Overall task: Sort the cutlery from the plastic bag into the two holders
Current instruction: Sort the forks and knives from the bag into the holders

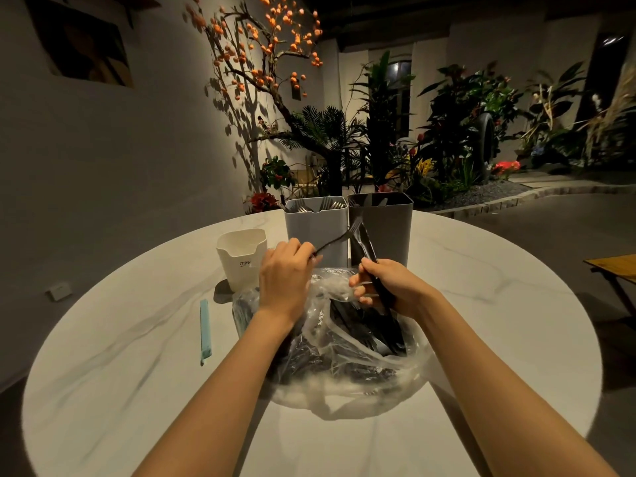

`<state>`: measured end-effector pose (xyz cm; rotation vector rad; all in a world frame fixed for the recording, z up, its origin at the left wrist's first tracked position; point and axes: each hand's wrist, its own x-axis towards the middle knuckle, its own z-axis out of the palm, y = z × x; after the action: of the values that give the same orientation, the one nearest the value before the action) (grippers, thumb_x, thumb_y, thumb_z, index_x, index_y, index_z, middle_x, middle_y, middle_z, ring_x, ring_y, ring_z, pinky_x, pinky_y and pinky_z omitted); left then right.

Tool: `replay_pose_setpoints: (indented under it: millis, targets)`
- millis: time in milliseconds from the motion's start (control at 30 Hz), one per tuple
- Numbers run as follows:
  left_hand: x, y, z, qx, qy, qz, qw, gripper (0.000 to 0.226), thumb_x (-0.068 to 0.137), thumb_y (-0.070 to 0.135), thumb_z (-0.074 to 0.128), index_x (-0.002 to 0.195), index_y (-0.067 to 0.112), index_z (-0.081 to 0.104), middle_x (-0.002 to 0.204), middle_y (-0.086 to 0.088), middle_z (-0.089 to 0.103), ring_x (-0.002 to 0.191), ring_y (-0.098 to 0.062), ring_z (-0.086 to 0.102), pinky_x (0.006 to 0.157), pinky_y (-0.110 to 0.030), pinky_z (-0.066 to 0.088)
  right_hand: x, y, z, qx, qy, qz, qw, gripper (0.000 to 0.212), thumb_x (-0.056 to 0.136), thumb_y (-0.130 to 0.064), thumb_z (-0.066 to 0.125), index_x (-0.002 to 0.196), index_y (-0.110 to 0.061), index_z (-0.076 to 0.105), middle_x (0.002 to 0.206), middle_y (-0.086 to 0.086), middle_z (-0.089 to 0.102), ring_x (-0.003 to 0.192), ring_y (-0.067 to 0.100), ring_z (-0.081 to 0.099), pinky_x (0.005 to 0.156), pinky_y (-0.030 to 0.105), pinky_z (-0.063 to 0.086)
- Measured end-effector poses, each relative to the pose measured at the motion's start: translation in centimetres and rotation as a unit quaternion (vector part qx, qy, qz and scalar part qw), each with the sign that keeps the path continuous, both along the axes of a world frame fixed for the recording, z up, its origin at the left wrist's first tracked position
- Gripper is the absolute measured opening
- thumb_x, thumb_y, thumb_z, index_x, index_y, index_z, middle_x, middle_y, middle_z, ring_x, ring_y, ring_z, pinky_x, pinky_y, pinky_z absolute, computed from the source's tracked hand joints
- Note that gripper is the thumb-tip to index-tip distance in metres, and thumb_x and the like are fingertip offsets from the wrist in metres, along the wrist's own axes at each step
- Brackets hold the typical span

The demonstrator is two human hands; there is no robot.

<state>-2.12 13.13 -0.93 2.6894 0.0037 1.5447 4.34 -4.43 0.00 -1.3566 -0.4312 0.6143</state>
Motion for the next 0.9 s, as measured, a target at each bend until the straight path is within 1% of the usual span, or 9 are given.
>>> replay_pose_setpoints:
  millis: [100,200,300,400,500,600,700,800,900]
  targets:
    - [0.0,-0.7,0.4,-0.065,0.033,-0.04,0.997,0.009,0.093,0.017,0.061,0.094,0.009,0.065,0.081,-0.006,0.062,0.07,-0.025,0.057,0.063,-0.036,0.047,0.2,0.4,-0.3,0.003,-0.043,0.011,0.999,0.029,0.106,-0.023,0.031,0.084,-0.011,0.046,0.069,0.005,0.05,0.047,0.01,0.041,0.044,0.019,0.034]
    - [0.2,-1.4,0.5,-0.135,0.06,-0.084,0.985,0.026,0.097,0.022,0.055,0.119,0.01,0.062,0.097,-0.006,0.068,0.084,-0.024,0.063,0.072,-0.038,0.052,0.4,0.5,-0.4,0.014,-0.066,0.02,0.998,0.029,0.106,-0.024,0.032,0.084,-0.012,0.048,0.063,0.0,0.041,0.045,0.007,0.032,0.043,0.016,0.027]
    - [0.4,-2.2,0.7,-0.214,0.108,-0.124,0.963,0.041,0.098,0.024,0.053,0.137,0.013,0.05,0.083,0.004,0.062,0.079,-0.017,0.058,0.072,-0.032,0.047,0.1,0.7,-0.3,0.039,-0.068,0.036,0.996,0.028,0.105,-0.024,0.033,0.086,-0.011,0.048,0.062,-0.002,0.038,0.046,0.007,0.03,0.043,0.016,0.026]
    - [0.4,-3.3,0.8,-0.343,0.14,-0.172,0.913,0.035,0.098,0.015,0.05,0.132,0.009,0.05,0.077,0.003,0.057,0.07,-0.009,0.054,0.066,-0.022,0.044,-0.2,1.2,-0.2,0.067,-0.042,0.047,0.996,0.028,0.105,-0.024,0.032,0.091,-0.008,0.05,0.062,-0.001,0.038,0.047,0.007,0.029,0.043,0.016,0.026]
    - [0.2,-4.3,1.2,-0.468,0.139,-0.212,0.846,0.015,0.096,0.006,0.049,0.111,0.007,0.052,0.084,0.003,0.058,0.077,-0.005,0.056,0.067,-0.009,0.044,-0.4,1.6,-0.3,0.091,-0.016,0.05,0.994,0.029,0.106,-0.024,0.03,0.098,-0.005,0.051,0.061,0.0,0.039,0.045,0.006,0.029,0.042,0.016,0.025]
    - [0.5,-4.4,1.1,-0.535,0.132,-0.221,0.805,0.007,0.095,0.007,0.05,0.102,0.007,0.049,0.096,-0.003,0.058,0.094,-0.016,0.057,0.087,-0.03,0.047,-0.5,1.7,-0.2,0.102,0.0,0.042,0.994,0.033,0.106,-0.025,0.029,0.103,-0.004,0.054,0.062,0.001,0.04,0.044,0.005,0.027,0.041,0.015,0.023]
    - [0.5,-4.3,1.1,-0.569,0.112,-0.221,0.784,0.008,0.095,0.009,0.051,0.102,0.007,0.047,0.099,-0.007,0.056,0.098,-0.021,0.056,0.09,-0.042,0.046,-0.4,1.8,-0.4,0.091,-0.004,0.037,0.995,0.035,0.106,-0.026,0.029,0.11,-0.001,0.054,0.061,0.0,0.041,0.043,0.006,0.027,0.039,0.016,0.026]
    - [0.5,-4.1,1.1,-0.581,0.088,-0.215,0.78,0.009,0.097,0.01,0.047,0.105,0.007,0.046,0.097,-0.004,0.053,0.094,-0.018,0.052,0.083,-0.037,0.045,-0.6,2.1,-0.4,0.087,-0.012,0.038,0.995,0.037,0.106,-0.024,0.029,0.113,0.0,0.057,0.059,-0.001,0.037,0.044,0.006,0.027,0.04,0.016,0.027]
    - [0.4,-4.1,1.1,-0.589,0.094,-0.218,0.772,0.012,0.098,0.01,0.046,0.109,0.007,0.045,0.101,-0.005,0.052,0.096,-0.018,0.051,0.083,-0.032,0.042,-1.2,2.1,-0.2,0.077,-0.029,0.04,0.996,0.036,0.106,-0.023,0.031,0.088,-0.006,0.058,0.058,-0.001,0.034,0.046,0.008,0.028,0.043,0.017,0.027]
